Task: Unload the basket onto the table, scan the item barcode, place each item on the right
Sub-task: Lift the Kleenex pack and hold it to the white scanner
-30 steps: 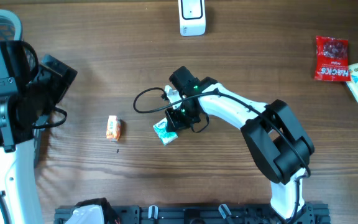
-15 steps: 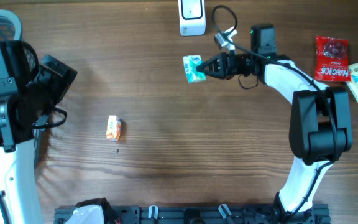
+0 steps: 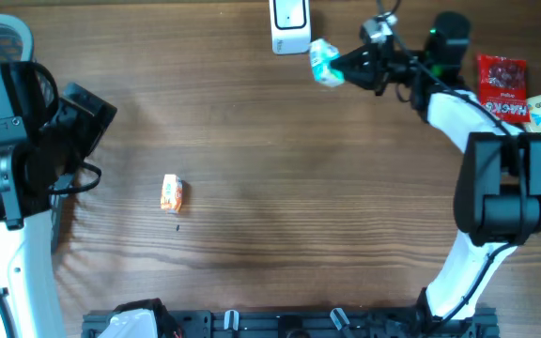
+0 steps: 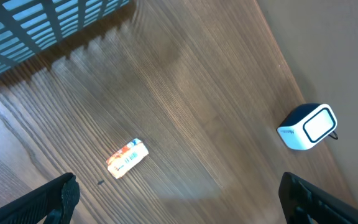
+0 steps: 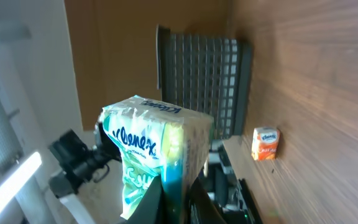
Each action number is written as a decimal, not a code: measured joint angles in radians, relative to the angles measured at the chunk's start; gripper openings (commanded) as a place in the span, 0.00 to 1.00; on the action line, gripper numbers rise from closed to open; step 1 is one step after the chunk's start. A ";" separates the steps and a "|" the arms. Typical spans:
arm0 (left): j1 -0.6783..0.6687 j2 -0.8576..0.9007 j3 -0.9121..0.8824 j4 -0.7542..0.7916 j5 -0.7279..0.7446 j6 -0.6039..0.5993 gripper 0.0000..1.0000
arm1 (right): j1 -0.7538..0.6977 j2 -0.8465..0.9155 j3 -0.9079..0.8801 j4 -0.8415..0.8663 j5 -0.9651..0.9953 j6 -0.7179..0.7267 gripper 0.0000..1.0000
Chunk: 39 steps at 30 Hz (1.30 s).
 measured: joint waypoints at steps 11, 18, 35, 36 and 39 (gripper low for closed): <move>0.000 0.000 0.000 0.000 0.000 0.000 1.00 | -0.033 0.000 0.000 0.000 0.000 -0.004 0.04; 0.000 0.000 0.000 0.000 0.000 0.000 1.00 | -0.033 0.000 0.000 0.000 0.000 -0.024 0.04; 0.000 0.000 0.000 0.000 0.000 0.000 1.00 | 0.008 0.000 0.002 -0.012 0.264 -0.135 0.05; 0.000 0.000 0.000 0.000 0.000 0.000 1.00 | 0.026 0.000 0.010 -0.118 0.322 -0.185 0.05; 0.000 0.000 0.000 -0.001 0.000 0.000 1.00 | 0.096 0.003 0.108 -0.758 0.642 -0.470 0.04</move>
